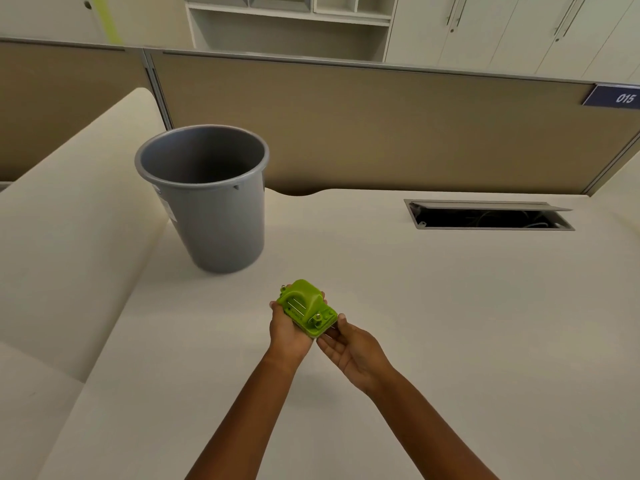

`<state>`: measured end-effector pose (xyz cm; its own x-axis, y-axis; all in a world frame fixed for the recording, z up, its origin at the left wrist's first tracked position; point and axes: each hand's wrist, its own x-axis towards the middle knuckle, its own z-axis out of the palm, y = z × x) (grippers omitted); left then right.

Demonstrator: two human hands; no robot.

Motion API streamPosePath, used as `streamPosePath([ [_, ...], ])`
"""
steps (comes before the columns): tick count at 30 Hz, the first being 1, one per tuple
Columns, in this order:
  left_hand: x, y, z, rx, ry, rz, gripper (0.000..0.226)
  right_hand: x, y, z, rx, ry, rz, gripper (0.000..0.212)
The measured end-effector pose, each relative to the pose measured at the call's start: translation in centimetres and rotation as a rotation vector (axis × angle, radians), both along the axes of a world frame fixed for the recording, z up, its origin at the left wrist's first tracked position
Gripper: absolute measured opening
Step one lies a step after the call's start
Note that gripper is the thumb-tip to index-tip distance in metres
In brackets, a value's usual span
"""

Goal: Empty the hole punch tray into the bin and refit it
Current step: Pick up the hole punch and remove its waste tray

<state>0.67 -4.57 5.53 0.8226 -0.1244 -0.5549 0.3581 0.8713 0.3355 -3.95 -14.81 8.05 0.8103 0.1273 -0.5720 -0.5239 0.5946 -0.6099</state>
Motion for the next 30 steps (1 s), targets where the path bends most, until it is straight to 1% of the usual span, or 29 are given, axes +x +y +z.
streamPosePath([
  [4,-0.4,-0.3,0.7,0.049,-0.053,0.086,0.054,-0.4,0.1,-0.1,-0.101,-0.093,0.107,0.013],
  [6,-0.5,-0.4,0.8,0.072,-0.065,0.097,0.05,-0.5,0.2,-0.3,-0.161,-0.116,0.109,0.018],
  [9,-0.8,-0.8,0.9,0.095,-0.071,0.094,0.048,-0.4,0.2,-0.4,-0.2,-0.133,0.057,0.025],
  [11,-0.8,-0.9,1.0,0.093,-0.079,0.091,0.047,-0.5,0.2,-0.5,-0.217,-0.154,0.048,0.026],
  [13,-0.9,-0.9,1.1,0.067,-0.085,0.067,0.053,-0.5,0.2,-0.5,-0.259,-0.175,0.054,0.028],
  [19,-0.8,-1.0,1.5,0.05,-0.057,0.065,0.052,-0.8,0.2,-0.8,-0.437,-0.242,0.084,0.034],
  [26,-1.1,-1.2,1.6,0.07,-0.027,0.043,0.051,-0.9,-0.1,-1.1,-0.585,-0.323,0.124,0.044],
  [30,-1.1,-1.0,1.7,0.052,-0.056,0.014,0.052,-1.1,-0.5,-0.6,-0.668,-0.346,0.224,0.054],
])
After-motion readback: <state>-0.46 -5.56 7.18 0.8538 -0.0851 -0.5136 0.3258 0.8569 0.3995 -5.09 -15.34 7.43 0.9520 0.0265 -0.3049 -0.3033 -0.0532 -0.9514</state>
